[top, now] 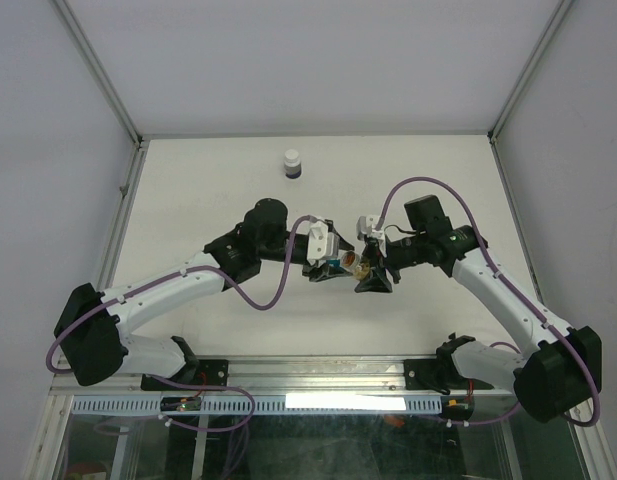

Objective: Sort the pills into containers

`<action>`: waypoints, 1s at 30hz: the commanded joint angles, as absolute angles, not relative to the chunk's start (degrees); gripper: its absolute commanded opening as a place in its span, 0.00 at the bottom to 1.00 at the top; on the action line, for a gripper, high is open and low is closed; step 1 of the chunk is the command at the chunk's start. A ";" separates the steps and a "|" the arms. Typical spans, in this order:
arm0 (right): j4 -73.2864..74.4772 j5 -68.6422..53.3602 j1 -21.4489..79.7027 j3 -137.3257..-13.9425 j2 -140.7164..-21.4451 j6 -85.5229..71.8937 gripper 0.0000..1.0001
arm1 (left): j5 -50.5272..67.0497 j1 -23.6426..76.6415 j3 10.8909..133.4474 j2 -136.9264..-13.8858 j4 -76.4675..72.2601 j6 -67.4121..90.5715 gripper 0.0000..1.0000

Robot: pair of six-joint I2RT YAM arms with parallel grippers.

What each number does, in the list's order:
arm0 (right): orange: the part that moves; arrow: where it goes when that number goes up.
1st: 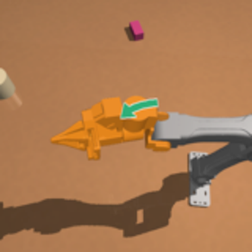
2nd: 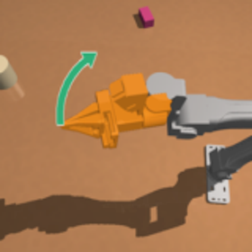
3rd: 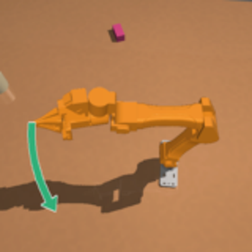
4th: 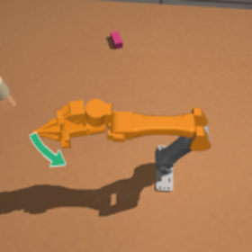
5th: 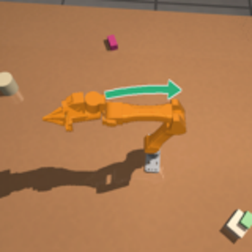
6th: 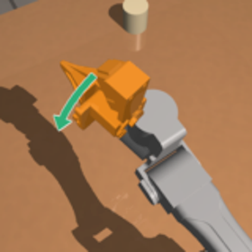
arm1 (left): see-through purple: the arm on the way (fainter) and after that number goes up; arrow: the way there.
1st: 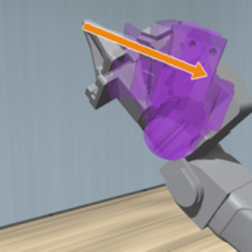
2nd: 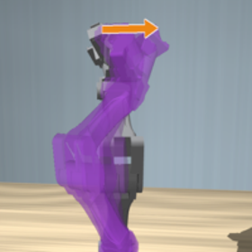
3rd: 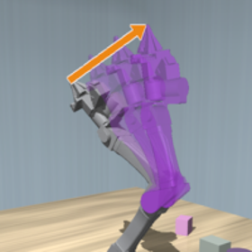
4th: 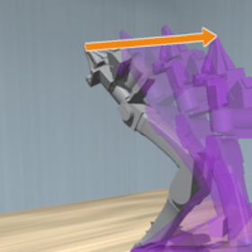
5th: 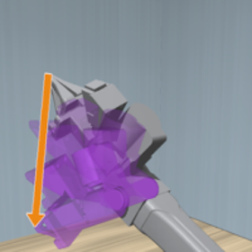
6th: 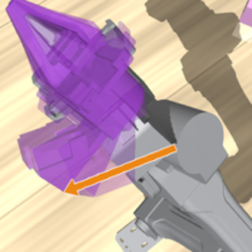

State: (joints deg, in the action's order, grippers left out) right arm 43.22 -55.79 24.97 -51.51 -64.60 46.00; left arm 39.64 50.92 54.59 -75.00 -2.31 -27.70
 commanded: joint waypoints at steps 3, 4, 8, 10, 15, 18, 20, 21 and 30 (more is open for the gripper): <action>40.35 -56.84 24.43 -53.70 -63.76 44.96 0.00 | 39.57 49.91 50.46 -71.24 -17.06 -17.84 0.99; 40.35 -56.79 24.43 -53.69 -63.80 44.97 0.00 | 38.63 49.47 48.05 -70.15 -20.29 -14.45 0.99; 40.39 -56.89 24.49 -53.70 -63.78 45.07 0.00 | 35.17 46.88 39.49 -66.56 -31.70 -0.35 0.99; 40.34 -56.91 24.47 -53.75 -63.81 45.02 0.00 | 34.38 46.09 37.01 -65.44 -35.35 6.54 0.99; 40.37 -56.87 24.43 -53.65 -63.90 44.99 0.00 | 26.95 46.02 36.62 -64.20 -32.69 21.56 0.87; 40.29 -56.80 24.40 -53.66 -63.92 44.87 0.00 | 22.22 48.87 38.96 -63.71 -26.30 23.02 0.81; 40.28 -56.82 24.46 -53.68 -64.05 44.86 0.00 | 17.57 51.78 40.97 -63.51 -21.48 21.27 0.80; 40.28 -56.78 24.45 -53.67 -64.06 44.91 0.00 | 15.92 53.21 42.13 -63.65 -19.45 20.75 0.80; 40.29 -56.80 24.42 -53.71 -64.07 44.82 0.00 | 9.50 56.22 49.87 -68.06 -9.87 18.57 0.77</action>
